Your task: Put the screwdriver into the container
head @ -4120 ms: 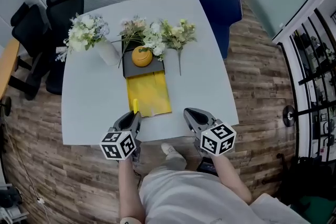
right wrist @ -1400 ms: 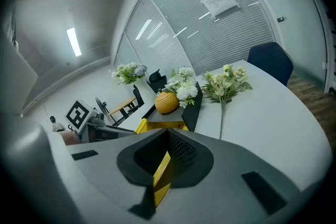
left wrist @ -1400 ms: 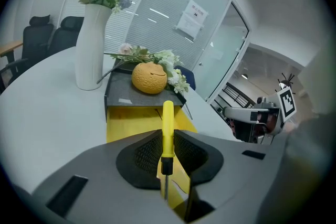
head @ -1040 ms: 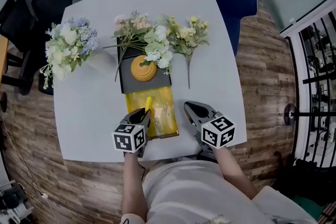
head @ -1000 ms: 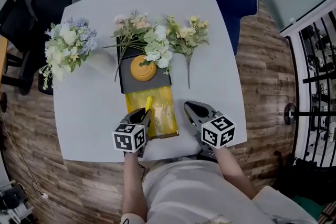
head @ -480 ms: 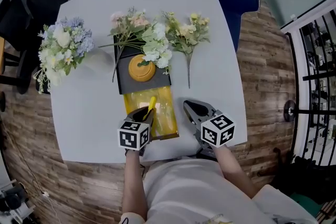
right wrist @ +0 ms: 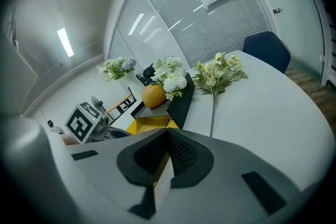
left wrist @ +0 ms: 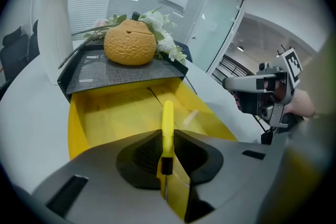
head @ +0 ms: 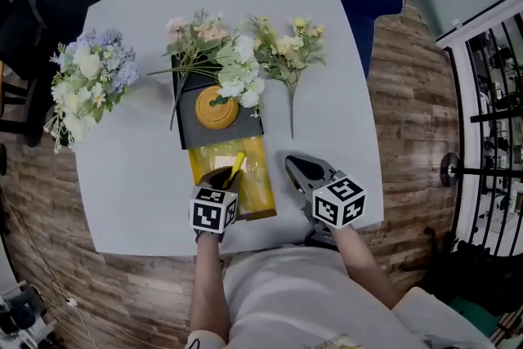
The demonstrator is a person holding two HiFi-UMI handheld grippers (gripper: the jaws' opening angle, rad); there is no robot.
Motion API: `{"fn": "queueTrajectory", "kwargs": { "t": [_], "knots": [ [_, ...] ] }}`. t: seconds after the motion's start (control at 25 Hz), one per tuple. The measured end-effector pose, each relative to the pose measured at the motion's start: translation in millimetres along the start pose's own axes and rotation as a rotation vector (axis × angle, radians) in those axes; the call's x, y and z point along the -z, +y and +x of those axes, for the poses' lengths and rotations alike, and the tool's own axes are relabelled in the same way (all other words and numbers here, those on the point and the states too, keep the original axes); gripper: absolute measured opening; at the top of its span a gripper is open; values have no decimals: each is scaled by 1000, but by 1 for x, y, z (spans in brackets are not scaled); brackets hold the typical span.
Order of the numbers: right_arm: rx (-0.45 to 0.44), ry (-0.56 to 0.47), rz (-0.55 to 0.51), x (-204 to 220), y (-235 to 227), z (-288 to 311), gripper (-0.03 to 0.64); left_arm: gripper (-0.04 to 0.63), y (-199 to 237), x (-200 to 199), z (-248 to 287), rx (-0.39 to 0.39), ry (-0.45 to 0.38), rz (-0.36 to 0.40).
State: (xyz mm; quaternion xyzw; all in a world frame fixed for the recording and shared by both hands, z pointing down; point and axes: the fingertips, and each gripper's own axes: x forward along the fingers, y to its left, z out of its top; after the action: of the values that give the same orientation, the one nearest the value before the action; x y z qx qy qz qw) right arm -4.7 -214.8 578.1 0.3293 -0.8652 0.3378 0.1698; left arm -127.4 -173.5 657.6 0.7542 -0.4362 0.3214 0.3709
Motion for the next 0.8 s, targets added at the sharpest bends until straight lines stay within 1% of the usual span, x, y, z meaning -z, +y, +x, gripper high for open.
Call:
{"fn": "queueTrajectory", "kwargs": {
  "t": [0.4, 0.8],
  "knots": [
    [8, 5, 11, 1, -10, 0, 15, 71, 0, 2, 10, -13, 28, 50],
    [9, -4, 9, -1, -5, -2, 15, 72, -1, 1, 10, -10, 31, 66]
  ]
}}
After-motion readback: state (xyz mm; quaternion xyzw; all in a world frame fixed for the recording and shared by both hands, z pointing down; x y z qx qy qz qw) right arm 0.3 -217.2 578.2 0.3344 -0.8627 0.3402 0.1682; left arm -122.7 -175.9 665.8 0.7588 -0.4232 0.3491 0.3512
